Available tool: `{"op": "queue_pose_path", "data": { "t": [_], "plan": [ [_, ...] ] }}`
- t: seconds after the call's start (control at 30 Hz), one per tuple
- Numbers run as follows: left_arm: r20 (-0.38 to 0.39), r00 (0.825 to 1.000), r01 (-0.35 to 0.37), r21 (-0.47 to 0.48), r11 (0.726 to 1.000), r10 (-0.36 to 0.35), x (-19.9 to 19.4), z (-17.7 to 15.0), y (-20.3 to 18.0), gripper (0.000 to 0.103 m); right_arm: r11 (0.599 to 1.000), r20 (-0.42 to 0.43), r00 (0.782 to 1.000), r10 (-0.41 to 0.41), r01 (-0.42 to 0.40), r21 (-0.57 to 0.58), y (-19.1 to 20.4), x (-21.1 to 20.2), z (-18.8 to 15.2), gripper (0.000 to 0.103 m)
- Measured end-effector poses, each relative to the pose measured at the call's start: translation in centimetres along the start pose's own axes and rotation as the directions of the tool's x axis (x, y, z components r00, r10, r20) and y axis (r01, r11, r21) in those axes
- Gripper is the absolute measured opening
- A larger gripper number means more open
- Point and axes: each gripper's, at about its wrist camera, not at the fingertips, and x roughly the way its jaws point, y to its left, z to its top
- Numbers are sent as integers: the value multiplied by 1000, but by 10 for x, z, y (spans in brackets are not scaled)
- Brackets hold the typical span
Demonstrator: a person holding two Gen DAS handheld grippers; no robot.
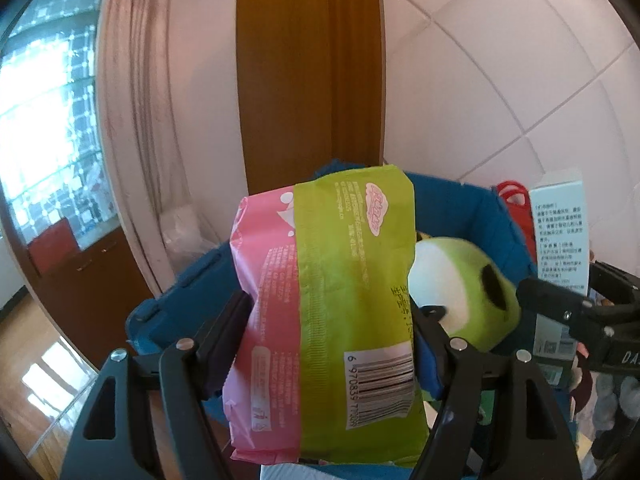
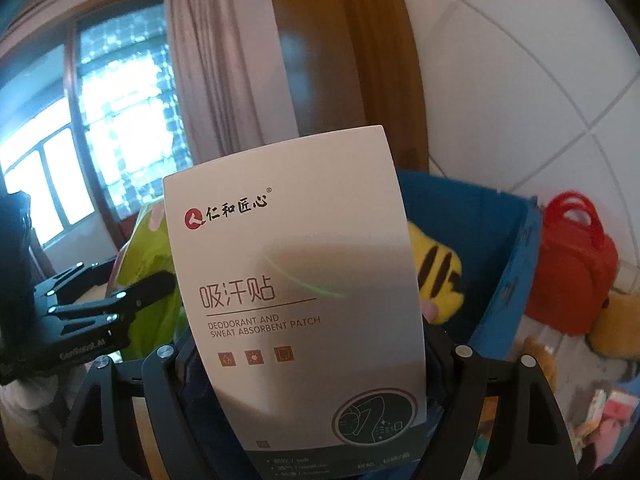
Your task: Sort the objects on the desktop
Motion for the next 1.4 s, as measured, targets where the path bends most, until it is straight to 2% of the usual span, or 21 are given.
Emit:
{"op": "queue_pose_path", "data": {
  "t": [0.2, 0.27, 0.33, 0.6, 0.77, 0.93, 1.03, 1.23, 1.4],
  "plan": [
    [10, 1000, 5, 7, 1000, -5, 11, 1, 8, 91, 999, -57, 997, -42, 42, 13, 2, 21, -5, 85],
    [12, 1000, 8, 8, 1000, -8, 11, 1, 8, 103, 998, -60, 996, -64, 64, 4, 5, 22, -5, 97],
    [16, 1000, 10, 9, 1000, -10, 11, 1, 9, 103, 997, -48, 996, -79, 80, 7, 6, 19, -4, 103],
    [43, 998, 34, 3, 999, -34, -3, 0, 6, 103, 992, 8, 992, -127, 127, 14, 9, -10, -4, 103],
    [58, 996, 62, 19, 998, -63, -22, -4, -14, 103, 989, 33, 988, -149, 148, 22, 10, -34, -14, 103],
    [80, 996, 36, 33, 999, -38, -40, -11, -32, 103, 984, 43, 984, -171, 168, 56, 0, -58, -30, 103],
    [75, 996, 43, 28, 999, -45, -47, -17, -40, 103, 981, 39, 982, -183, 180, 72, -6, -73, -42, 103],
    [97, 995, 0, 14, 1000, -2, -78, -28, -53, 103, 974, 35, 978, -207, 202, 102, -19, -104, -66, 103],
    [93, 995, 29, 48, 998, -33, -110, -45, -86, 103, 962, 33, 968, -250, 244, 120, -25, -149, -94, 103]
  ]
}}
